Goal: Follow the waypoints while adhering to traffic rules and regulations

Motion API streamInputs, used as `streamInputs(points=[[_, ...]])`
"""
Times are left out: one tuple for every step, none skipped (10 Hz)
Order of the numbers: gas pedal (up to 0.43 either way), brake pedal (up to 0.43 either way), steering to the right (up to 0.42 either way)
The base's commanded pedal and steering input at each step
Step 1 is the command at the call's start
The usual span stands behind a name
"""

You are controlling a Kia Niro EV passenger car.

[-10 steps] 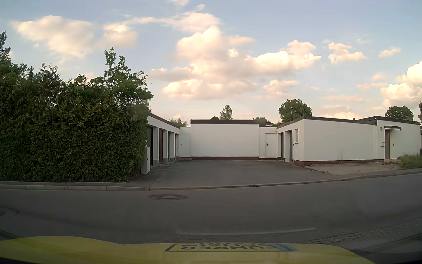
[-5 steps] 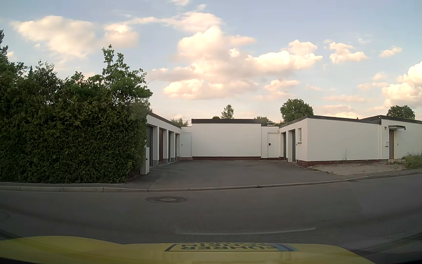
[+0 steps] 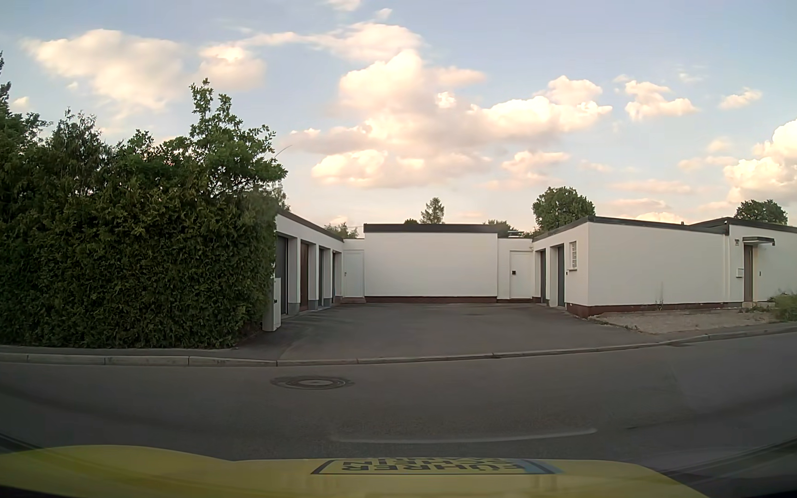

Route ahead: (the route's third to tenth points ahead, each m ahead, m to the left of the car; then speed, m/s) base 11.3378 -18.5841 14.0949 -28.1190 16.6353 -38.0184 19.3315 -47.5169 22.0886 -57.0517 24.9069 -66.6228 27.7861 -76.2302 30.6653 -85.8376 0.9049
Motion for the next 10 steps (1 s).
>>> streamInputs(points=[[0.000,0.110,-0.026],[0.000,0.116,-0.019],[0.000,0.122,-0.011],[0.000,0.128,-0.003],[0.000,0.134,0.005],[0.000,0.140,0.013],[0.000,0.146,0.023],[0.000,0.146,0.040],[0.000,0.152,0.059],[0.000,0.152,0.082]])
